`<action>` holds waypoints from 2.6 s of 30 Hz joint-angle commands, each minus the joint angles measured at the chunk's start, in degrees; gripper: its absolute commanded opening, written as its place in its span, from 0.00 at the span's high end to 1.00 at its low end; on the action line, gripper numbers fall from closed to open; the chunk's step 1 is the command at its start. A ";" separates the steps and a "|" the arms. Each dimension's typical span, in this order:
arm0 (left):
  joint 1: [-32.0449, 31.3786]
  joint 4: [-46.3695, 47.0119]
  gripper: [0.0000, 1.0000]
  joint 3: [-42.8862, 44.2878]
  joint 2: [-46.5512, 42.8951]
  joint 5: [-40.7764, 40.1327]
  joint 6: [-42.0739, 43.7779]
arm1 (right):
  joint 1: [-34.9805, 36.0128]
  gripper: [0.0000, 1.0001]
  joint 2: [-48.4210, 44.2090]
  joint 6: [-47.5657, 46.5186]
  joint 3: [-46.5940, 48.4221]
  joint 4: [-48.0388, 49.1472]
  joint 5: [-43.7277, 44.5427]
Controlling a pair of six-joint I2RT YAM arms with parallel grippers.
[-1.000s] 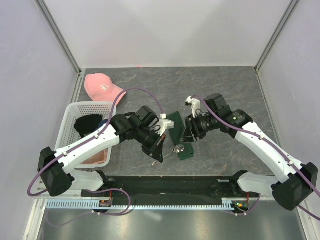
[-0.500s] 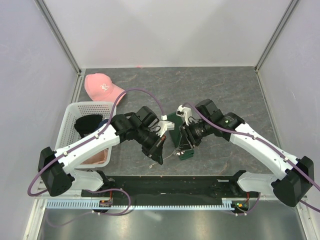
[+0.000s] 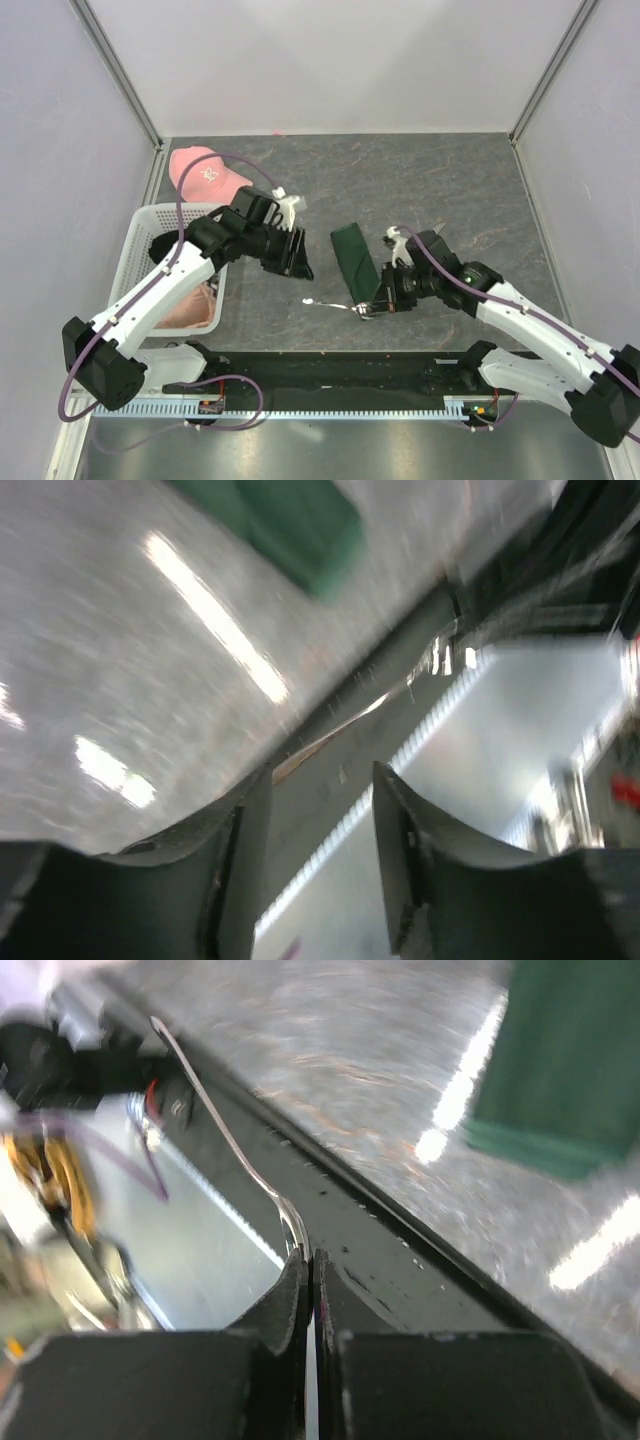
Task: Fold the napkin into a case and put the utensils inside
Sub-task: Pass from the left arm to the right, then insert the spoon into the folded napkin.
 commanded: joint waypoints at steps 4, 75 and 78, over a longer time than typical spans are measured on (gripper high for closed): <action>0.55 24.52 0.77 -1.40 3.86 -10.71 -17.85 | -0.10 1.00 -15.42 36.46 -11.61 1.12 20.65; 2.22 36.05 0.98 15.03 48.79 -14.66 -20.23 | -0.28 1.00 3.80 53.88 -24.71 33.88 39.22; 2.22 36.32 0.98 15.12 49.31 -13.97 -20.67 | -0.28 1.00 5.65 54.50 -25.51 39.59 40.27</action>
